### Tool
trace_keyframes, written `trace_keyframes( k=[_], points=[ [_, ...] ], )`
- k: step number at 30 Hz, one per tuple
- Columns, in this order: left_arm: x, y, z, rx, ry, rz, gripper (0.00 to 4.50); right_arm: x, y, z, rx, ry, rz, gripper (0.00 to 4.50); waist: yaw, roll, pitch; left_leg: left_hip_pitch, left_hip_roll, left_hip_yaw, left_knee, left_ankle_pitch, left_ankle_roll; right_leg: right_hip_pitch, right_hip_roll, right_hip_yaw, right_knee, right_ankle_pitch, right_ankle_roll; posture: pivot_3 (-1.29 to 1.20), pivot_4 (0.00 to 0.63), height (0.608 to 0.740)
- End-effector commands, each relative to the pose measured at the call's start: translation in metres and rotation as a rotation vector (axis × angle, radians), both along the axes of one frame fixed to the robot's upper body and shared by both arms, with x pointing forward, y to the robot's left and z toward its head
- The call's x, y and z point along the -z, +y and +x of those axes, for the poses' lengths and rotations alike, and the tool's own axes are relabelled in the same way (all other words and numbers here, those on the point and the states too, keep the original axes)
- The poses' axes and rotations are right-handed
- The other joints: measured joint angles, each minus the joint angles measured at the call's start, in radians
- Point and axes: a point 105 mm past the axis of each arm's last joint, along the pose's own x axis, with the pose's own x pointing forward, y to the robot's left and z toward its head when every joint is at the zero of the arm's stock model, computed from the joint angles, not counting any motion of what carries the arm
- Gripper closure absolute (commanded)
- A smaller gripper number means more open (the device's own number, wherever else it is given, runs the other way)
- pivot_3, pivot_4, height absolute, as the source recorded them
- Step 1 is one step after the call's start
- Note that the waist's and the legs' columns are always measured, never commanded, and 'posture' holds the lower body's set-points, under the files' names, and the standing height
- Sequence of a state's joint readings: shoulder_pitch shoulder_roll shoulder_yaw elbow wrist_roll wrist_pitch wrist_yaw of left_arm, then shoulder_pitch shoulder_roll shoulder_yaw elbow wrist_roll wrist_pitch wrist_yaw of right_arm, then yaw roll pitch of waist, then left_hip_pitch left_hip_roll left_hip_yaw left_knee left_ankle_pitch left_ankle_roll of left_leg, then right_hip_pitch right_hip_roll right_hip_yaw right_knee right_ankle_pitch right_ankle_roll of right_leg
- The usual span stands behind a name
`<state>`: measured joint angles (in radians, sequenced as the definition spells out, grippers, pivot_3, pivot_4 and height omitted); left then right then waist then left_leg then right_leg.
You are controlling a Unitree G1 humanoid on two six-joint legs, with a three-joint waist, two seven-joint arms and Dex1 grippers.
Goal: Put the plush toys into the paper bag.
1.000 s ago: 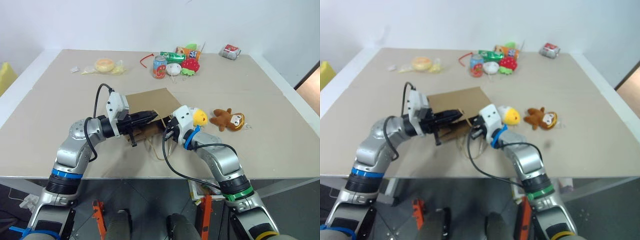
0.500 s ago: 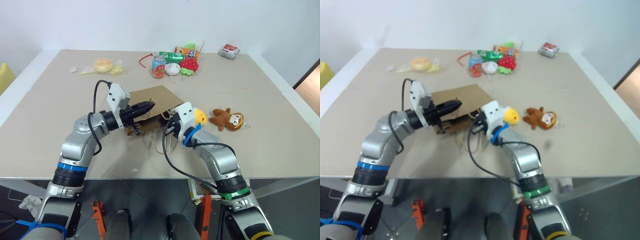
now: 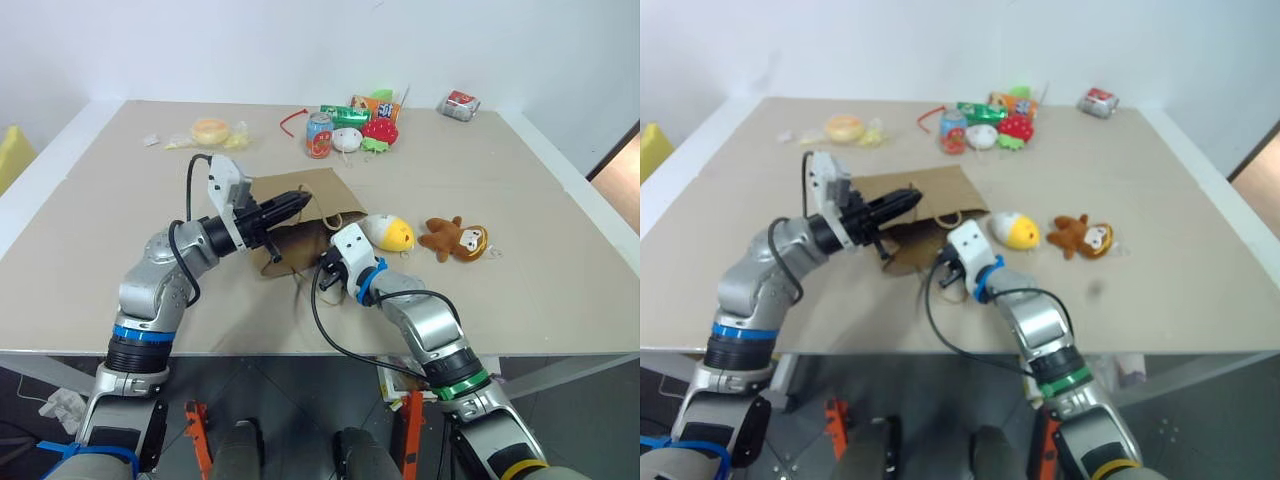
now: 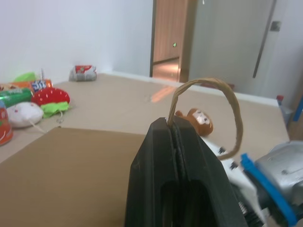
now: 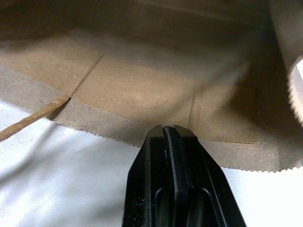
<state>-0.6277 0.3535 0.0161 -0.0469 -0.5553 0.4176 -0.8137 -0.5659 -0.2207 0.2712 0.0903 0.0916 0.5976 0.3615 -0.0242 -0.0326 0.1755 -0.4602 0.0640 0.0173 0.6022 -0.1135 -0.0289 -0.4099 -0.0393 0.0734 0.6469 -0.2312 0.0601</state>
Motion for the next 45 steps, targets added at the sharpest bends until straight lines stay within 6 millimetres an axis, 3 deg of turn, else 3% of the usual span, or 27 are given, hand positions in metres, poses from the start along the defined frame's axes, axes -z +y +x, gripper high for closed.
trace_keyframes(
  k=[1, 5, 12, 17, 20, 24, 30, 36, 40, 45],
  points=[
    [-0.026, -0.007, -0.026, 0.111, -0.089, -0.027, 4.50, -0.002, -0.006, 0.008, 0.057, -0.006, 0.006, 4.46, -0.001, 0.000, 0.000, 0.000, 0.000, 0.000, 0.000, 0.000, 0.000, 0.000, 0.000, 0.000, 0.000, 0.000, 0.000, 0.00, 0.150, 0.740],
    [-0.026, -0.005, -0.027, 0.109, -0.068, -0.044, 4.50, -0.014, -0.005, 0.012, 0.087, -0.026, 0.076, 4.46, -0.001, 0.000, 0.000, 0.001, 0.000, 0.000, 0.000, 0.000, 0.000, 0.000, 0.000, 0.000, 0.000, 0.001, -0.001, 0.00, 0.150, 0.740],
    [-0.022, -0.007, -0.026, 0.108, -0.042, -0.059, 4.50, -0.052, 0.006, 0.020, 0.106, -0.077, 0.259, 4.46, -0.003, 0.000, 0.000, -0.001, 0.000, 0.000, 0.000, 0.001, 0.000, -0.002, 0.000, 0.000, 0.000, 0.001, -0.001, 0.00, 0.150, 0.740],
    [-0.019, -0.009, -0.025, 0.115, -0.034, -0.058, 4.50, -0.054, 0.016, 0.019, 0.079, -0.068, 0.264, 4.46, -0.003, 0.000, 0.000, -0.002, 0.000, 0.000, -0.002, 0.001, 0.000, -0.004, 0.001, 0.000, 0.000, -0.001, 0.001, 0.00, 0.150, 0.740],
    [-0.017, -0.010, -0.025, 0.117, -0.030, -0.055, 4.50, -0.051, 0.027, 0.011, 0.027, -0.033, 0.278, 4.46, -0.003, 0.000, 0.000, -0.003, 0.000, 0.000, -0.003, 0.001, 0.000, -0.004, 0.001, 0.000, 0.000, -0.001, 0.000, 0.00, 0.150, 0.740],
    [-0.017, -0.010, -0.025, 0.116, -0.029, -0.053, 4.50, -0.023, 0.043, -0.010, -0.105, 0.060, 0.173, 4.46, -0.004, 0.000, 0.000, -0.003, 0.000, -0.001, -0.004, 0.001, 0.000, -0.005, 0.001, 0.000, 0.000, -0.002, 0.000, 0.00, 0.150, 0.740],
    [-0.018, -0.008, -0.026, 0.102, -0.050, -0.043, 4.50, 0.013, 0.030, -0.013, -0.075, 0.148, 0.009, 4.46, -0.006, 0.000, 0.000, -0.003, 0.000, 0.000, -0.004, 0.001, 0.000, -0.005, 0.001, 0.000, 0.000, -0.003, 0.001, 0.00, 0.150, 0.740],
    [-0.048, -0.015, -0.040, 0.051, -0.340, -0.044, 4.50, 0.021, 0.022, -0.007, -0.036, 0.165, -0.048, 4.46, -0.006, 0.000, 0.000, -0.002, 0.000, 0.000, -0.003, 0.000, 0.000, -0.004, 0.001, 0.000, 0.000, -0.002, 0.000, 0.00, 0.150, 0.740],
    [-0.053, -0.025, -0.054, 0.081, -0.471, -0.012, 4.50, 0.023, 0.021, -0.006, -0.028, 0.171, -0.053, 4.46, -0.005, 0.000, 0.000, -0.002, 0.000, 0.000, -0.003, 0.000, 0.000, -0.003, 0.000, 0.000, 0.000, -0.002, -0.001, 0.00, 0.150, 0.740],
    [-0.055, -0.028, -0.058, 0.080, -0.527, -0.011, 4.50, 0.025, 0.019, -0.006, -0.017, 0.177, -0.049, 4.46, -0.005, 0.000, 0.000, -0.001, 0.000, 0.000, -0.003, 0.000, 0.000, -0.002, 0.000, 0.000, 0.000, -0.001, -0.002, 0.00, 0.150, 0.740]
  ],
)
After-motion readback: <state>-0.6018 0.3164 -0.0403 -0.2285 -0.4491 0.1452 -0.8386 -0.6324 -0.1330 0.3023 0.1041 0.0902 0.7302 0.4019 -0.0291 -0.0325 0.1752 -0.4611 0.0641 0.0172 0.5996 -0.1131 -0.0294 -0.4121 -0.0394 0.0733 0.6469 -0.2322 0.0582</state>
